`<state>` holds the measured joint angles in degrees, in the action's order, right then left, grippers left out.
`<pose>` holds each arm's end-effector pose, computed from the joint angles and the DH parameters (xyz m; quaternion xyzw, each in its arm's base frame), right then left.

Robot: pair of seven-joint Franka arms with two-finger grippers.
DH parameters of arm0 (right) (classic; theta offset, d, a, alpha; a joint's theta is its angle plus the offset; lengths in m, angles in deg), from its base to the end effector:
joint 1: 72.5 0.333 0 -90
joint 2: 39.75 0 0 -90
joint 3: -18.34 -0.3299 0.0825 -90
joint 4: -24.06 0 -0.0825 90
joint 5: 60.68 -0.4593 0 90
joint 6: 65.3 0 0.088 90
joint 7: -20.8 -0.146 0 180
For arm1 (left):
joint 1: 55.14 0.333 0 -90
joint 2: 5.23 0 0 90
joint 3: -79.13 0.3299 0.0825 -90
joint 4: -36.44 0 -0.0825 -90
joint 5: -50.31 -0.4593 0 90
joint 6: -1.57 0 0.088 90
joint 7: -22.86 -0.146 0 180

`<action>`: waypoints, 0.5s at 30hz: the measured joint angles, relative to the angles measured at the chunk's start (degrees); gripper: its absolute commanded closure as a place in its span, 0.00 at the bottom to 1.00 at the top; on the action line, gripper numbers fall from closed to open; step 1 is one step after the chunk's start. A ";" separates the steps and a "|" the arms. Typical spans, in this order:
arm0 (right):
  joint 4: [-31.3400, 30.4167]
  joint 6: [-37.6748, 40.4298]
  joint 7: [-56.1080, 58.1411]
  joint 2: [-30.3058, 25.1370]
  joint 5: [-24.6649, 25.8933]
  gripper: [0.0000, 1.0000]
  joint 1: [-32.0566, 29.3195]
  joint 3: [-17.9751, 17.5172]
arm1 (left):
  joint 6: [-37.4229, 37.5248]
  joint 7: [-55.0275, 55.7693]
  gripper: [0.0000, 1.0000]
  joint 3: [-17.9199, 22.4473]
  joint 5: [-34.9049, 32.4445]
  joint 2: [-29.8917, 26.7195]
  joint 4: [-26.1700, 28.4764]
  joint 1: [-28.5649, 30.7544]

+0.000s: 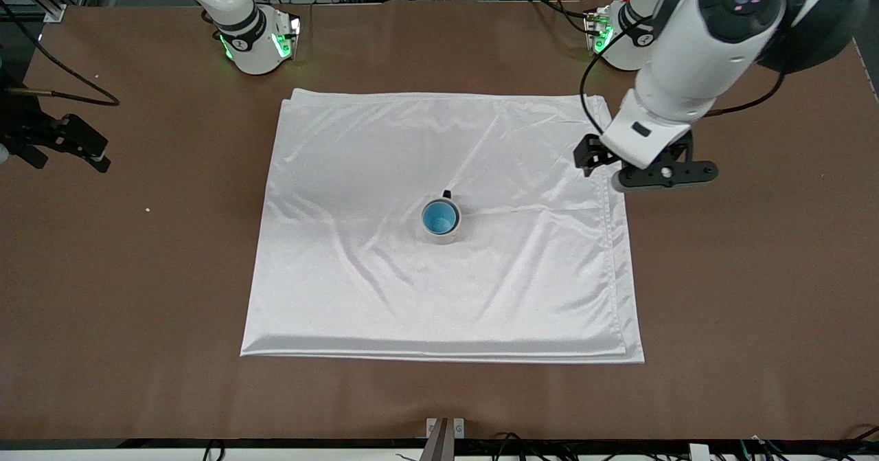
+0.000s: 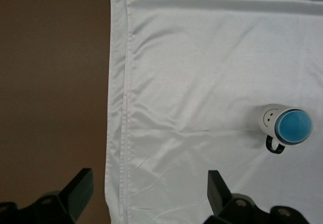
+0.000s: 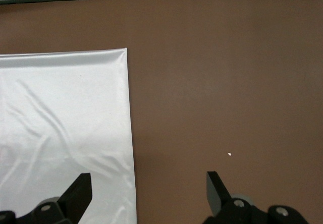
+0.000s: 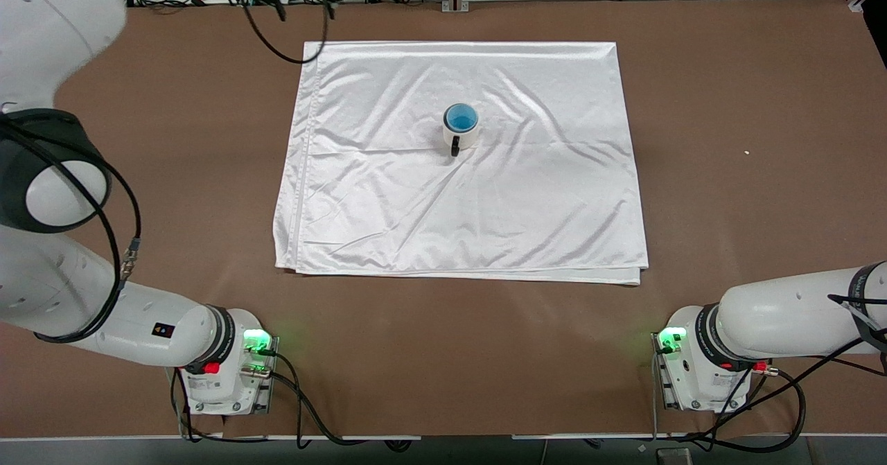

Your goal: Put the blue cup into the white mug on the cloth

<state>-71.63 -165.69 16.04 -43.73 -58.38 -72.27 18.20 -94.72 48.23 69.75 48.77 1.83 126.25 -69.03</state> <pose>0.6300 -0.0010 0.6056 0.9963 -0.0361 0.0765 0.0166 0.6230 -0.2587 0.5314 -0.9998 -0.0174 0.0025 0.0048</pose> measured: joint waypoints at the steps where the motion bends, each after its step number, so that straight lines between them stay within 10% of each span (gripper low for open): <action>1: 0.04 0.10 0.00 0.00 0.00 0.00 0.00 -0.02 | 0.56 -1.53 0.00 0.99 0.52 -0.53 0.11 0.04; 15: 0.16 7.26 0.00 0.00 -2.40 0.00 0.01 -0.38 | 4.05 -12.76 0.00 5.99 1.60 -4.49 0.73 1.97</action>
<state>-71.47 -158.43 16.04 -43.72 -60.79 -72.26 17.82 -90.67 35.47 75.74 50.37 -2.67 126.98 -67.06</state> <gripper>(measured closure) 0.000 0.000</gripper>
